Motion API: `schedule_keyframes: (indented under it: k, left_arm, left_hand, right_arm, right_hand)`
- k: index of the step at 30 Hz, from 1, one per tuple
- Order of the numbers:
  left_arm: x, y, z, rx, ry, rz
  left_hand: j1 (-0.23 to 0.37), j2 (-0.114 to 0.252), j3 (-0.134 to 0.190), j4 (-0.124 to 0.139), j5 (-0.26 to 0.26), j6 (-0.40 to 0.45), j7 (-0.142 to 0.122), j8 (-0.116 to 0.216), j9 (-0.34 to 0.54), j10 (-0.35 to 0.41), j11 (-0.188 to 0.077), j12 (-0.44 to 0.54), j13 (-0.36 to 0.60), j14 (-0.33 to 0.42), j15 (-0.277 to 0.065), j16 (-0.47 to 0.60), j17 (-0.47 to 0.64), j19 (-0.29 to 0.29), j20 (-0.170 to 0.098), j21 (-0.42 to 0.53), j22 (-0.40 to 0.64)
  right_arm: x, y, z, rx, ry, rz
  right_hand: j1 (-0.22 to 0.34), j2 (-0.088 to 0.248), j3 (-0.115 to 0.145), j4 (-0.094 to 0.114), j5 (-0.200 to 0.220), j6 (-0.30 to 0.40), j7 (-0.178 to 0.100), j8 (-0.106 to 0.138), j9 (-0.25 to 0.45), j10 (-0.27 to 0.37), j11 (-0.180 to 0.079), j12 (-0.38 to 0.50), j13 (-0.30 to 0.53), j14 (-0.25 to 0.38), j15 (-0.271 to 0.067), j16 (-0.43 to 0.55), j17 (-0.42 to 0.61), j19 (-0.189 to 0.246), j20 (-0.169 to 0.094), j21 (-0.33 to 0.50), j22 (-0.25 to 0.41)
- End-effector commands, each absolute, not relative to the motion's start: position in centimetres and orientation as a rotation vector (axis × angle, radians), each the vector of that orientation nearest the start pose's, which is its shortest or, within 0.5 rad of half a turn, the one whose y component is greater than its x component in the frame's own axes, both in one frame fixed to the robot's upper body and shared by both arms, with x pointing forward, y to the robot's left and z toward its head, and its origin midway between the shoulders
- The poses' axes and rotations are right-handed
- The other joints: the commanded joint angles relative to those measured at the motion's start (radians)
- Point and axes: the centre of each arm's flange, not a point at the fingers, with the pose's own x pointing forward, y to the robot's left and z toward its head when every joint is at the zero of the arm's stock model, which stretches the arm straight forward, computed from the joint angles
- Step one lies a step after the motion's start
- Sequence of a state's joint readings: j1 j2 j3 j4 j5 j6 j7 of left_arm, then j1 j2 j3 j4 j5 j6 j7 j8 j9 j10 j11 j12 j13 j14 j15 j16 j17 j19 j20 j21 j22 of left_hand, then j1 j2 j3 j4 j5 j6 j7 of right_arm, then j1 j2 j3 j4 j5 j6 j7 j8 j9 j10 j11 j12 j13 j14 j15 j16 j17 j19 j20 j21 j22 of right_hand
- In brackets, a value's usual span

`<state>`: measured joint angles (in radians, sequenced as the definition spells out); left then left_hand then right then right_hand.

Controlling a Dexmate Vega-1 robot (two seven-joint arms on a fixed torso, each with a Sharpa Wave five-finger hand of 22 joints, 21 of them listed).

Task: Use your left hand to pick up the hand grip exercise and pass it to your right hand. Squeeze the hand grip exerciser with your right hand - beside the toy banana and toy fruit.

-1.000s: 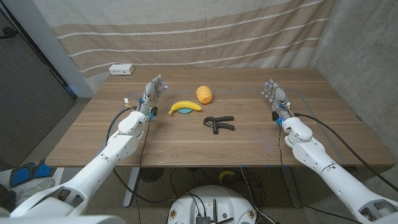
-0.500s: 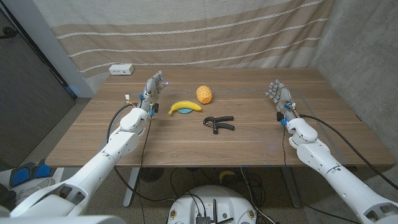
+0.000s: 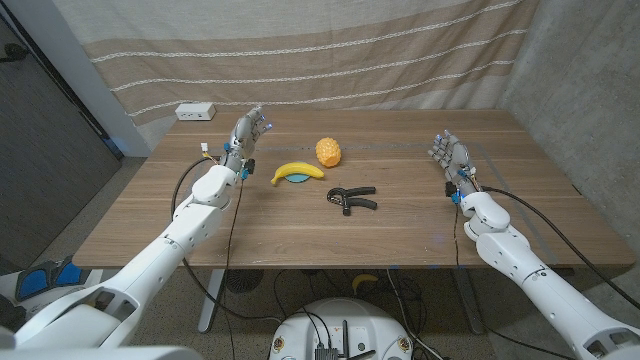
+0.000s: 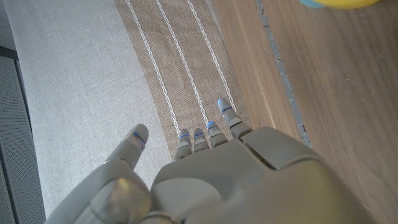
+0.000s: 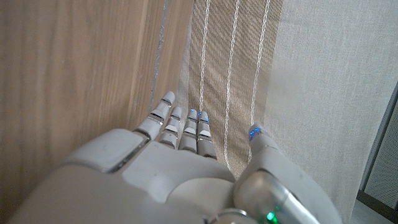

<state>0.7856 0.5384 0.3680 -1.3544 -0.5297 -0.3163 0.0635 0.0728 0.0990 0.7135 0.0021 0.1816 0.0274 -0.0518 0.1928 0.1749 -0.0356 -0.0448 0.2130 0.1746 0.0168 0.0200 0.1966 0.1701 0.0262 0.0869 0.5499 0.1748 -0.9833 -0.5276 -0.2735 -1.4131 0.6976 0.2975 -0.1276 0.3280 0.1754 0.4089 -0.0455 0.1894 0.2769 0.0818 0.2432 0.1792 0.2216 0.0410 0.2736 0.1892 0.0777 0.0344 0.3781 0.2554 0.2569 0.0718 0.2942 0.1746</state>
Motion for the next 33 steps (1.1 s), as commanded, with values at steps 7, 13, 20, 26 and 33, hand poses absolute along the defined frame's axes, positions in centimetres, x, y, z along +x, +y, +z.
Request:
schedule_keyframes:
  k: [7, 13, 20, 26, 33]
  left_arm:
    - [62.8, 29.5, 6.9, 0.247, -0.834, -0.100]
    - [62.3, 29.0, 7.7, 0.304, -0.866, -0.099]
    - [61.8, 28.1, 8.6, 0.371, -0.898, -0.112]
    - [61.3, 27.4, 9.3, 0.452, -0.920, -0.095]
    - [60.3, 26.4, 10.0, 0.525, -0.957, -0.095]
  left_hand:
    - [-0.009, 0.028, 0.002, -0.013, 0.001, 0.030, -0.006, 0.008, 0.003, 0.039, -0.003, 0.007, 0.006, 0.050, 0.005, 0.012, 0.004, 0.033, 0.005, 0.006, 0.004]
    - [-0.012, 0.026, 0.003, -0.017, 0.001, 0.043, -0.007, 0.008, 0.003, 0.056, -0.007, 0.010, 0.006, 0.082, -0.005, 0.017, 0.005, 0.049, 0.007, 0.007, 0.005]
    - [-0.014, 0.024, 0.005, -0.022, 0.000, 0.056, -0.009, 0.008, 0.004, 0.072, -0.009, 0.012, 0.007, 0.110, -0.005, 0.021, 0.006, 0.064, 0.010, 0.008, 0.006]
    - [-0.014, 0.023, 0.006, -0.025, 0.000, 0.062, -0.012, 0.008, 0.004, 0.081, -0.009, 0.013, 0.007, 0.121, -0.006, 0.020, 0.006, 0.073, 0.008, 0.010, 0.006]
    - [-0.013, 0.023, 0.009, -0.030, 0.000, 0.068, -0.014, 0.008, 0.004, 0.091, -0.011, 0.014, 0.008, 0.128, -0.010, 0.018, 0.006, 0.076, 0.009, 0.008, 0.006]
  right_arm:
    - [62.3, -32.9, -6.0, 0.178, -0.584, 0.000]
    - [62.2, -32.8, -6.1, 0.182, -0.589, -0.001]
    - [61.9, -33.0, -6.3, 0.184, -0.587, -0.004]
    - [61.8, -33.1, -6.4, 0.186, -0.593, -0.008]
    - [61.7, -33.2, -6.5, 0.193, -0.601, -0.009]
  right_hand:
    - [0.004, -0.005, 0.005, -0.009, 0.007, 0.013, 0.000, -0.004, 0.005, 0.014, 0.001, -0.006, 0.004, 0.010, 0.007, 0.003, 0.000, 0.013, -0.002, -0.004, 0.005]
    - [0.006, -0.005, 0.007, -0.011, 0.008, 0.016, 0.000, -0.005, 0.005, 0.015, -0.001, -0.008, 0.004, 0.011, 0.007, 0.003, 0.000, 0.013, -0.001, -0.005, 0.005]
    - [0.010, -0.004, 0.011, -0.016, 0.010, 0.019, -0.001, -0.007, 0.005, 0.016, 0.002, -0.011, 0.004, 0.011, 0.006, 0.002, 0.000, 0.014, -0.001, -0.007, 0.005]
    - [0.013, -0.003, 0.014, -0.020, 0.012, 0.020, -0.001, -0.010, 0.005, 0.018, 0.001, -0.013, 0.004, 0.010, 0.004, 0.001, 0.000, 0.014, -0.001, -0.009, 0.005]
    - [0.016, -0.003, 0.017, -0.023, 0.013, 0.021, -0.002, -0.012, 0.005, 0.019, 0.000, -0.015, 0.004, 0.012, 0.005, 0.001, 0.000, 0.015, -0.001, -0.010, 0.005]
